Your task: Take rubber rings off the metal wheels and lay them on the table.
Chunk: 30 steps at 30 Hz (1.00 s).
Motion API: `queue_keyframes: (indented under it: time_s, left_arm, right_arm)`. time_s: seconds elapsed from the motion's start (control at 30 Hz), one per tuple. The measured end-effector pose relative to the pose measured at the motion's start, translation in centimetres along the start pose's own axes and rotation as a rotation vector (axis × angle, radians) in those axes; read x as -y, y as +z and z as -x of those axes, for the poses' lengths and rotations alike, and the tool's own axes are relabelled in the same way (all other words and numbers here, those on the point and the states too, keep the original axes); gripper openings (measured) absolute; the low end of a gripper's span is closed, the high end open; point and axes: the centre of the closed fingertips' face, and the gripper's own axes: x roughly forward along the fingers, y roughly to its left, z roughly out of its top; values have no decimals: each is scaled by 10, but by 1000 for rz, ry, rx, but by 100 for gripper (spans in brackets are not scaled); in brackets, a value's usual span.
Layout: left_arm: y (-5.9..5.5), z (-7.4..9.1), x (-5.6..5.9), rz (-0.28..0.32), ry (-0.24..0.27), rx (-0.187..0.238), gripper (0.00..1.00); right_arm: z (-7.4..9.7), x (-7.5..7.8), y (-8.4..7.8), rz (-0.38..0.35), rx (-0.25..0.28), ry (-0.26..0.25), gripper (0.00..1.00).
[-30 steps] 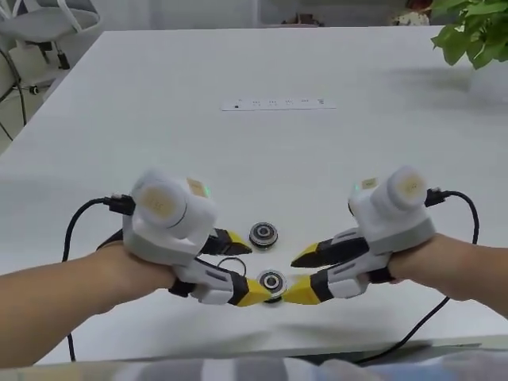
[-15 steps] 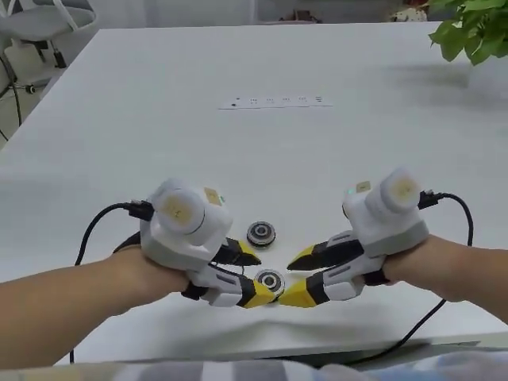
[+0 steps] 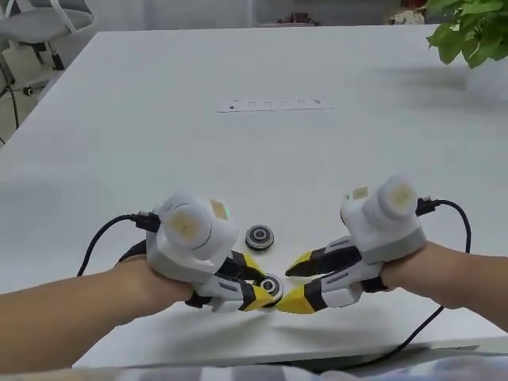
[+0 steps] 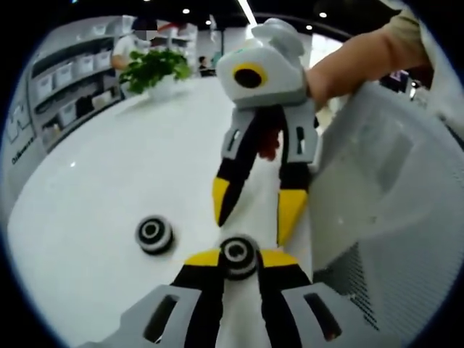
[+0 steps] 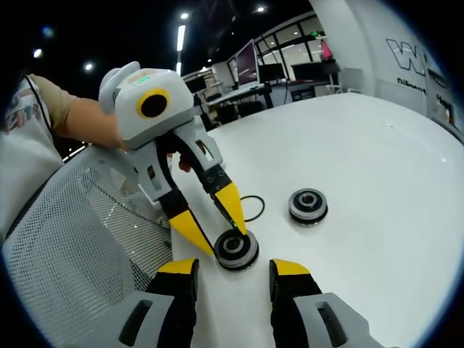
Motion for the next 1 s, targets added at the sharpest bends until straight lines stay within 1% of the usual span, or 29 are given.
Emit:
queue_keyframes:
  time_s: [0.17, 0.23, 0.3, 0.47, 0.7, 0.93, 1.0]
  left_arm:
    - [1, 0, -3, 16, 13, 9, 14]
    - [1, 0, -4, 19, 15, 10, 14]
    - [1, 0, -4, 5, 21, 11, 14]
    - [1, 0, -4, 18, 30, 20, 13]
    - [0, 0, -4, 19, 38, 24, 13]
    - [0, -1, -5, 21, 43, 27, 13]
    - [0, -1, -4, 22, 45, 27, 13]
  right_arm:
    - [-3, -1, -1, 5, -4, 2, 37]
    - [-4, -1, -1, 8, -2, 2, 37]
    - [-5, -1, 0, 13, -3, 1, 37]
    - [-9, -2, 0, 45, -7, -4, 36]
    - [-15, -1, -1, 91, -24, -13, 33]
    - [-18, 2, -1, 110, -21, -36, 29]
    - [-19, 3, 0, 122, -16, -40, 26]
